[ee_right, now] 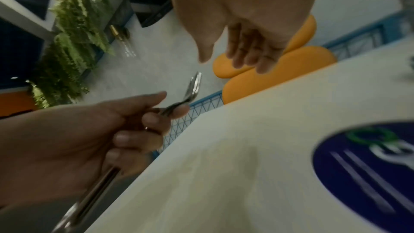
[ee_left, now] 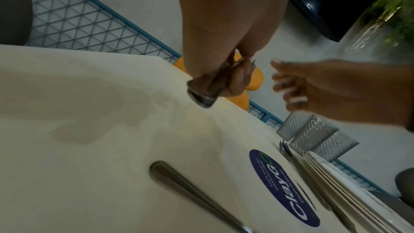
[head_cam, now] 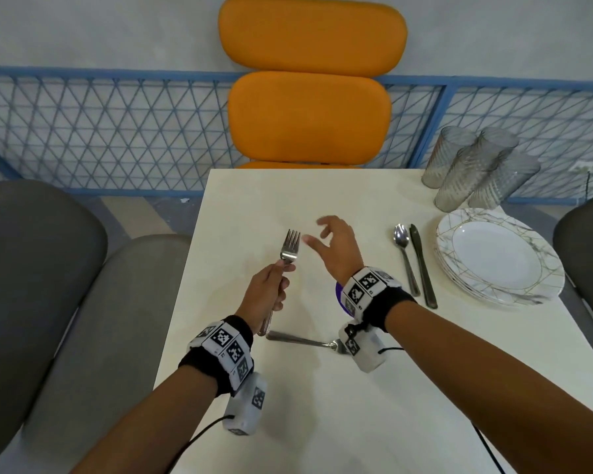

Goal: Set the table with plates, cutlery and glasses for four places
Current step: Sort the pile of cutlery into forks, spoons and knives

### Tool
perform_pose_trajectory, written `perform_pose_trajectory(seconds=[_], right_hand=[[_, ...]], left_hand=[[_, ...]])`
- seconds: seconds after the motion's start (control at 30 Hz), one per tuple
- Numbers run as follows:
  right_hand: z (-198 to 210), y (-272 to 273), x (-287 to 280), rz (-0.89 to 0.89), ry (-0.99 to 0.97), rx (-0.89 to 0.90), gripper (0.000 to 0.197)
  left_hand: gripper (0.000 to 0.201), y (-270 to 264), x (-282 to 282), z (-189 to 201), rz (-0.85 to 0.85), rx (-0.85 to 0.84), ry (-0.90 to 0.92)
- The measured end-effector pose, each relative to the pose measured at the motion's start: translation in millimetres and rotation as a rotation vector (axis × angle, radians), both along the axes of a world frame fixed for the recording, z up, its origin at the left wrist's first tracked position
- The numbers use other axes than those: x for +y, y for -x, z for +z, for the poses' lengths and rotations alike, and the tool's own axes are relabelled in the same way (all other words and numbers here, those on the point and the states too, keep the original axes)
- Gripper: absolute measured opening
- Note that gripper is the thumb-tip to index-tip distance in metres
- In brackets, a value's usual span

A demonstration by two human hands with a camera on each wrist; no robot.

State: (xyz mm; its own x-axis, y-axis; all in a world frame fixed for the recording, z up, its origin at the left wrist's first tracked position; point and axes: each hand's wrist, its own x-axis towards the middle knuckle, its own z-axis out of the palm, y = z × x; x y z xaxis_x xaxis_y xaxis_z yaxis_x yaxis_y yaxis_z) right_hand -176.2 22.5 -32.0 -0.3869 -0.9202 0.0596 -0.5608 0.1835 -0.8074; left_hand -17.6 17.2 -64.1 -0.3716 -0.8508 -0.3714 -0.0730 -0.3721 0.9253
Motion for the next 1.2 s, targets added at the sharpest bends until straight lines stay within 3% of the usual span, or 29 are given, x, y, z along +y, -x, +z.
perform_pose_trajectory(seconds=[0.07,0.17,0.23,0.37,0.43,0.5,0.57,0.67,0.83,1.1,1.2], right_hand=[[-18.3,7.0,18.2,-0.066,-0.252,-0.005,0.038],[-43.7,21.5,56.3,0.162,-0.834,0.249,0.061],[-55.4,26.1,80.3,0.251,-0.939,0.405,0.057],[-66.4,30.8,90.6,0.25,-0.968,0.388,0.033],[-62.7,33.1,88.0,0.233,-0.983,0.208,0.037],[-56.0,29.7,91.6,0.274,-0.964,0.165,0.041],[-55.2,21.0,99.7,0.362,-0.911,0.27,0.048],[-56.8,2.8,112.6,0.437,-0.809,0.286,0.046],[-57.6,-15.7,114.2,0.514,-0.75,0.424,0.013],[-46.3,6.3,97.5,0.576,-0.767,0.62,0.027],[-32.0,21.7,86.7,0.487,-0.584,0.75,0.026]], left_hand=[[0.024,-3.0,1.4,-3.5,0.038,-0.019,0.007],[0.013,-6.0,3.7,-9.1,0.063,-0.038,0.019],[0.014,-5.3,5.8,-13.1,0.074,-0.051,0.02],[0.013,0.5,9.8,-16.2,0.063,-0.08,-0.009],[0.012,3.4,12.2,-16.0,0.048,-0.099,-0.014],[0.015,4.9,14.7,-14.4,0.038,-0.119,-0.019],[0.018,4.3,16.9,-13.7,0.027,-0.127,-0.024],[0.019,1.3,20.5,-13.6,0.017,-0.134,-0.016],[0.015,-1.3,21.9,-13.1,0.041,-0.15,-0.035],[0.017,-6.9,19.9,-15.3,0.117,-0.179,-0.06],[0.023,-9.6,15.2,-16.8,0.162,-0.199,-0.086]])
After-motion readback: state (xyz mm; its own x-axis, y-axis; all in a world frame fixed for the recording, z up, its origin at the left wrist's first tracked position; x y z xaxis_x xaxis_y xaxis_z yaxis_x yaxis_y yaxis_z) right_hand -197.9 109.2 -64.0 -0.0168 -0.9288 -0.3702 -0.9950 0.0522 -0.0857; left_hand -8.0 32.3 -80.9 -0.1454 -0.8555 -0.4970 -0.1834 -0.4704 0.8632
